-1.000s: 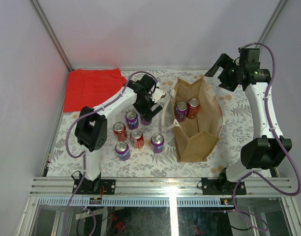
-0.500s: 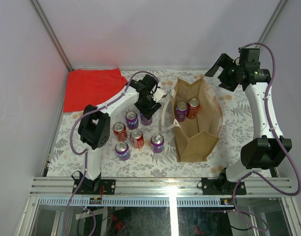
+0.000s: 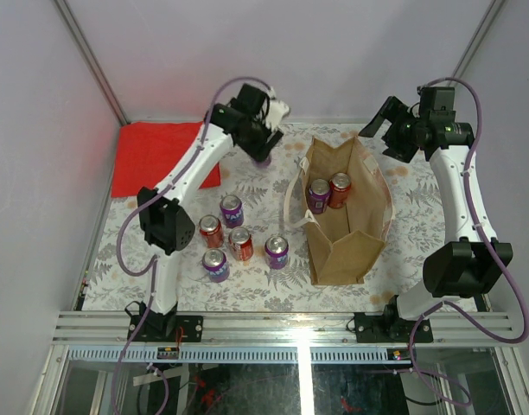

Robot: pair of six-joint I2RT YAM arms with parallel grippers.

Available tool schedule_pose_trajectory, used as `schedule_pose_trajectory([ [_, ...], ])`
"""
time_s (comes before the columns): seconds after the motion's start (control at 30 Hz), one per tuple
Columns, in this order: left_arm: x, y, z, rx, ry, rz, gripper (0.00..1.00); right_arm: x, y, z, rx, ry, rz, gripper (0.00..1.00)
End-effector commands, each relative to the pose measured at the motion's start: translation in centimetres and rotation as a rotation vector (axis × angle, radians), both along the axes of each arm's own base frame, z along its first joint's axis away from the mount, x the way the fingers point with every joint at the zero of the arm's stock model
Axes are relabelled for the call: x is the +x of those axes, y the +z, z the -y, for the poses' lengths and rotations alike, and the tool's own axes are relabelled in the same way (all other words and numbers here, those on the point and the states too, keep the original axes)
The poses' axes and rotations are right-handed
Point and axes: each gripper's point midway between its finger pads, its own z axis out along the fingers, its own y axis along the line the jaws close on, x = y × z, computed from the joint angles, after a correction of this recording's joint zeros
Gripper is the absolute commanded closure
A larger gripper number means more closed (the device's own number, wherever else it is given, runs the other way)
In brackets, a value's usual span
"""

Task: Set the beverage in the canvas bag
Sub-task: Pick up the drink from the center of the board, then place the drink in the canvas bag.

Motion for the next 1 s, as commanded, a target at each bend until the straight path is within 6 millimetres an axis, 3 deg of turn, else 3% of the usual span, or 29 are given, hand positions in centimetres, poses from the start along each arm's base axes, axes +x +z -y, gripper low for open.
schedule_pose_trajectory([
  [0.0,4.6,14.5,0.2,-0.148,0.024,0.409,1.0,-0.1,1.2,0.1,-0.002,0.006,0.051,0.0],
  [0.1,3.3,19.4,3.1,-0.275,-0.065,0.534,1.0,-0.1,0.8,0.2,-0.003,0.003,0.044,0.01],
  [0.23,-0.2,23.8,7.6,-0.432,-0.188,0.64,1.0,-0.3,0.7,0.1,-0.003,0.0,0.044,0.01],
  [0.33,-3.1,26.3,11.2,-0.555,-0.295,0.675,1.0,-0.5,1.1,0.3,-0.009,-0.006,0.052,0.01],
  [0.4,-5.0,26.9,14.1,-0.598,-0.381,0.672,1.0,-0.9,0.1,0.3,-0.01,-0.008,0.029,0.01],
  [0.47,-6.8,25.7,16.9,-0.582,-0.472,0.639,1.0,-1.0,0.1,0.4,-0.011,-0.012,0.027,0.01],
  [0.57,-8.9,22.2,19.7,-0.54,-0.555,0.555,1.0,-1.2,0.3,0.7,-0.027,-0.022,0.027,0.01],
  [0.97,-11.2,10.1,22.8,-0.391,-0.666,0.341,1.0,-1.5,-0.5,1.3,-0.062,-0.026,-0.007,0.02],
])
